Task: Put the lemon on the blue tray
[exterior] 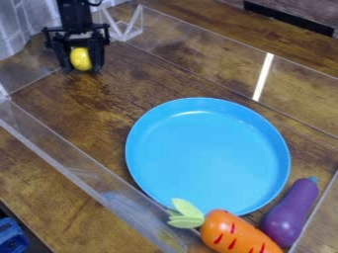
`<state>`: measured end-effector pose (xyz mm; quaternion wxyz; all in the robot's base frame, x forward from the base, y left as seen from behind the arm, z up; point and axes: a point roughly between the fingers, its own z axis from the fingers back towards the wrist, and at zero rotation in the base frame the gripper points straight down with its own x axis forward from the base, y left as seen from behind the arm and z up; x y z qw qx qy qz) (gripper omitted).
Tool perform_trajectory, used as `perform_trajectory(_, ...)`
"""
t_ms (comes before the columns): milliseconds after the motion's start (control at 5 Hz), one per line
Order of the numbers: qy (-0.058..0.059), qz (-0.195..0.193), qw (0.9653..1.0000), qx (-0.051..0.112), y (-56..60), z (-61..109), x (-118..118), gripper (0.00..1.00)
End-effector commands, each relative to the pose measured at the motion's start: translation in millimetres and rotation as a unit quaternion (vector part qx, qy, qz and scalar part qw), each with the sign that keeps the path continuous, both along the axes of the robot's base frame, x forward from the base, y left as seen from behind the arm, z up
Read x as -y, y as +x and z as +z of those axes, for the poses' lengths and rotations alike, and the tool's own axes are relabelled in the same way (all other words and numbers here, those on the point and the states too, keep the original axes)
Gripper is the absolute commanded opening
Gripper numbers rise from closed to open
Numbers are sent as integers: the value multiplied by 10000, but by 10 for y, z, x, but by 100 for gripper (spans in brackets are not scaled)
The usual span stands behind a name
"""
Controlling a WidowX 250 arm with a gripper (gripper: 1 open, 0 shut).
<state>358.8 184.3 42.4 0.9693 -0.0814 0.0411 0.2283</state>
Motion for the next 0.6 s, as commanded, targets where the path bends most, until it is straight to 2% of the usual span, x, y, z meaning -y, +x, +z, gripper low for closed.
perform_trajectory(0, 372, -310, 9972, 568, 3, 564, -132, 0)
perform_trajectory(400, 468, -702, 9928, 848, 65, 631, -164, 0)
